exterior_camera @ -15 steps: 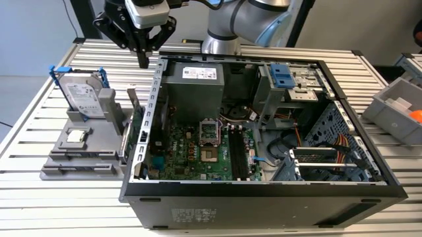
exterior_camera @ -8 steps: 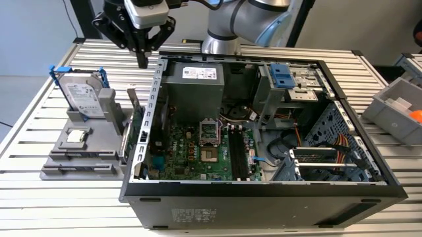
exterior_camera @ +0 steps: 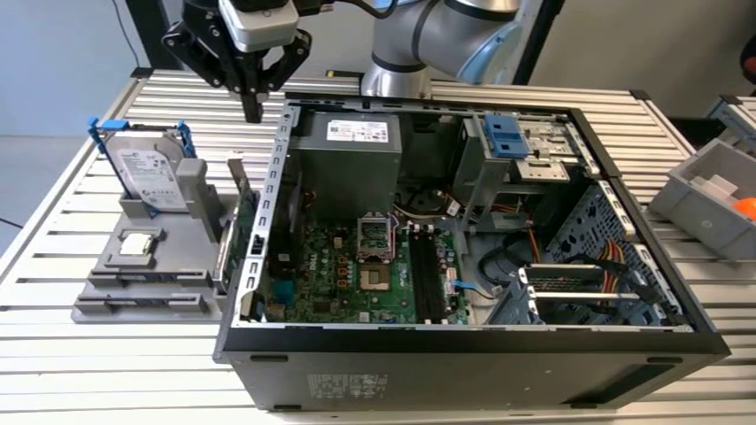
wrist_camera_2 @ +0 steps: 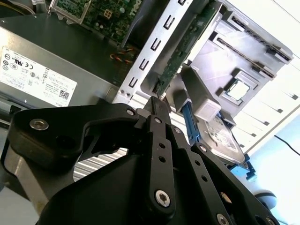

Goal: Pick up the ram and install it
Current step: 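Reach for the ram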

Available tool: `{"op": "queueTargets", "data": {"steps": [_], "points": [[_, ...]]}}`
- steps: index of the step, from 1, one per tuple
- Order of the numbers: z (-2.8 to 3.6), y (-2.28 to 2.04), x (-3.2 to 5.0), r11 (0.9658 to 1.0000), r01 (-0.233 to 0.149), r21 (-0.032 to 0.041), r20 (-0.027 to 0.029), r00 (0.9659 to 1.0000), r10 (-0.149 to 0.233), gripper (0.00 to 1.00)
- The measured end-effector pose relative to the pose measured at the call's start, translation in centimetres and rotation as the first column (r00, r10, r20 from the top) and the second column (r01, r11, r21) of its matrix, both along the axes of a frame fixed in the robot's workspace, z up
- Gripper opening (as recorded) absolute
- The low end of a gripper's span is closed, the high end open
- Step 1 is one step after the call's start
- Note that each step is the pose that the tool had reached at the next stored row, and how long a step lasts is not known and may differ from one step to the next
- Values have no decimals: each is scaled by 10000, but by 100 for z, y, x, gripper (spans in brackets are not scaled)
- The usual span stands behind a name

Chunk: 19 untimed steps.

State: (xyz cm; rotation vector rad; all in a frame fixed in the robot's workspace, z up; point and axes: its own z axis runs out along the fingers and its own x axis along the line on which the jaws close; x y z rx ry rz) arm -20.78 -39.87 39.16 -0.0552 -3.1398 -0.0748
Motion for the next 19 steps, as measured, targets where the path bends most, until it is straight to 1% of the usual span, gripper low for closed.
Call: {"op": "queueTargets", "data": {"steps": [5,19], "points": [[0,0,-7,10000,-6,-1,-30,10000,6,0],[-4,0,-12,10000,-40,0,-164,9999,40,0]]}}
